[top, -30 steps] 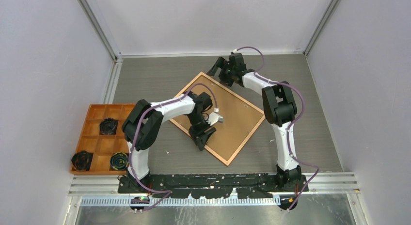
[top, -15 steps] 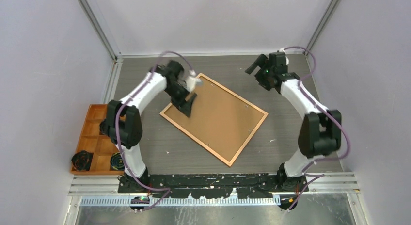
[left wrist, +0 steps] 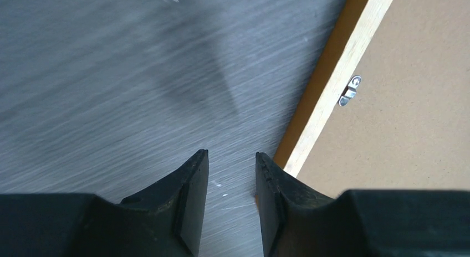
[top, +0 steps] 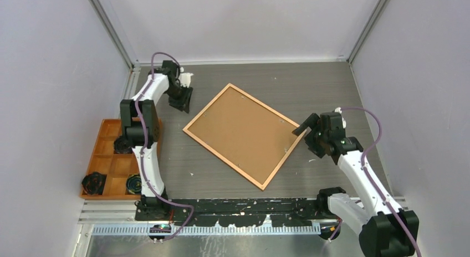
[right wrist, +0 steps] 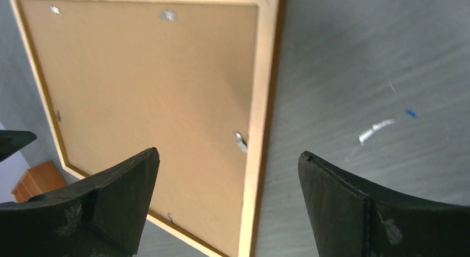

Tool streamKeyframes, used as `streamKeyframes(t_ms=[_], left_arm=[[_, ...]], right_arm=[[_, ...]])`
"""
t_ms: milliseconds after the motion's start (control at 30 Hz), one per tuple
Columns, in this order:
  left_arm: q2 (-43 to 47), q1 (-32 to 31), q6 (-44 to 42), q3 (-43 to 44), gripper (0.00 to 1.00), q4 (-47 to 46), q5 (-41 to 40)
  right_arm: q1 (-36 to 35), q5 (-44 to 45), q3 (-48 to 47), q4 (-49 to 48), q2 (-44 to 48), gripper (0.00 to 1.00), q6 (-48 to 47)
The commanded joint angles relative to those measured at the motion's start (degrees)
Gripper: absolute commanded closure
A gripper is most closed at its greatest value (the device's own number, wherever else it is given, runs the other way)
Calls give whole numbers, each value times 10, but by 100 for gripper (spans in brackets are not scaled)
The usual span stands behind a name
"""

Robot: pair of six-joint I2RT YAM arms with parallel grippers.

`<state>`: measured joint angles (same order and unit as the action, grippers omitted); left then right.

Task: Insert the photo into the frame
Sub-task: Adjust the photo frame at the center of the board.

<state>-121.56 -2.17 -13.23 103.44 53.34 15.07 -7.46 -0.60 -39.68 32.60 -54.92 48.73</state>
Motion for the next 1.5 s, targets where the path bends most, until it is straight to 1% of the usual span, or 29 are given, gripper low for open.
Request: streamKeyframes(t_ms=[0,67,167,333,400,467,567,800,933,1033,1100,1167,1200,1300,1400,1467], left_arm=[[-3,-17,12,-32,62,-29,2],[-4,-21,7,-45,62,-30,7],[2,-28,-1,-68,62,-31,14],[23,-50,-25,-124,65,-29,27],[37,-59,-38,-151,66,-28,37],[55,-67,-49,-176,67,-25,52],[72,-79,-72,-213,68,-13,67],[120,-117,-132,-307,69,31,127],[150,-150,-146,-355,69,42,157],[172,-160,-147,-370,69,50,171],[183,-153,-142,-367,69,50,164],[188,-128,-124,-353,68,47,162],[188,-115,-117,-345,68,49,169],[178,-84,-95,-317,65,60,209],[166,-83,-71,-313,62,50,238],[149,-83,-49,-313,60,31,251]], right_arm=[[1,-22,48,23,44,0,32],[1,-32,68,3,42,0,41],[1,-41,87,-47,13,0,52],[10,-53,84,-163,-78,0,58],[18,-61,71,-195,-117,0,57],[30,-67,53,-211,-160,0,52],[50,-74,31,-225,-197,0,44],[103,-94,-11,-234,-256,0,16],[119,-122,-36,-253,-296,0,15],[121,-124,-72,-237,-324,0,12],[121,-95,-95,-211,-319,0,3],[122,-59,-118,-179,-298,0,-8],[122,-36,-131,-159,-283,0,-13],[121,-4,-147,-133,-229,2,-19],[110,-25,-126,-152,-177,7,1],[78,-55,-97,-193,-149,11,23]])
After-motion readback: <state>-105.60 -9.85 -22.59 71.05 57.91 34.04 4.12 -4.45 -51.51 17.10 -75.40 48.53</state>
